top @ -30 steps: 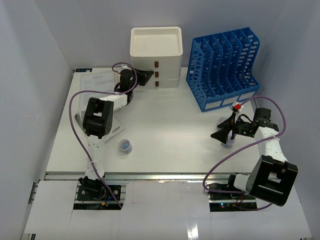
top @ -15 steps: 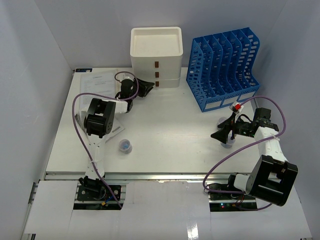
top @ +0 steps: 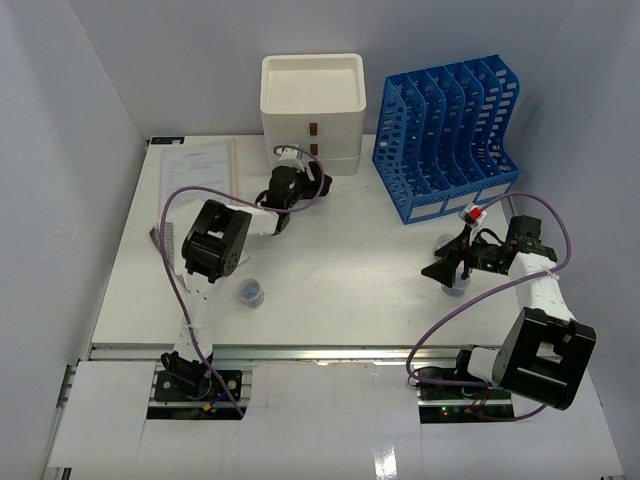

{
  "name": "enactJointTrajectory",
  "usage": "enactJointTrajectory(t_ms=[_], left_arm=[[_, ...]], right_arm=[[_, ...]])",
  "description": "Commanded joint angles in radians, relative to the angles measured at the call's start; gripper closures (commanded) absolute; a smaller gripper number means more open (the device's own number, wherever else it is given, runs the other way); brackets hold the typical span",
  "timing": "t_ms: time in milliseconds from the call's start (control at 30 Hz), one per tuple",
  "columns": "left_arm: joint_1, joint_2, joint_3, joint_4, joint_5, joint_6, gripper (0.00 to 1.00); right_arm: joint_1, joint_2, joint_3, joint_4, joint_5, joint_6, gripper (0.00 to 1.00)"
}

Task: Organize the desk

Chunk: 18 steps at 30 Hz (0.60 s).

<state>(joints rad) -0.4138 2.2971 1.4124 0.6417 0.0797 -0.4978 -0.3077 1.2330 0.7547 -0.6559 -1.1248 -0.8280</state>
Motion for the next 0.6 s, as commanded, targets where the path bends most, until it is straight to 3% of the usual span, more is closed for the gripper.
enactJointTrajectory(t_ms=[0,233,467,567], left_arm=[[-0.039,-0.047,-0.011,0.120,-0.173,0.253,0.15],[-0.040,0.073,0.166,0.037,-0.315,0.236,0.15],[-0.040,0.136,0.270,-0.019,-0.321,0.273,0.23],[-0.039,0.145,0.281,-0.019,-0.312,0.281,0.33]], right_arm=[[-0.004,0.006,0.012,-0.004,-0.008,-0.021,0.10],[-0.004,0.013,0.012,-0.003,-0.003,-0.023,0.10],[-0.004,0.011,0.014,-0.004,-0.009,-0.022,0.10],[-0.004,0.008,0.014,-0.005,-0.009,-0.022,0.10]])
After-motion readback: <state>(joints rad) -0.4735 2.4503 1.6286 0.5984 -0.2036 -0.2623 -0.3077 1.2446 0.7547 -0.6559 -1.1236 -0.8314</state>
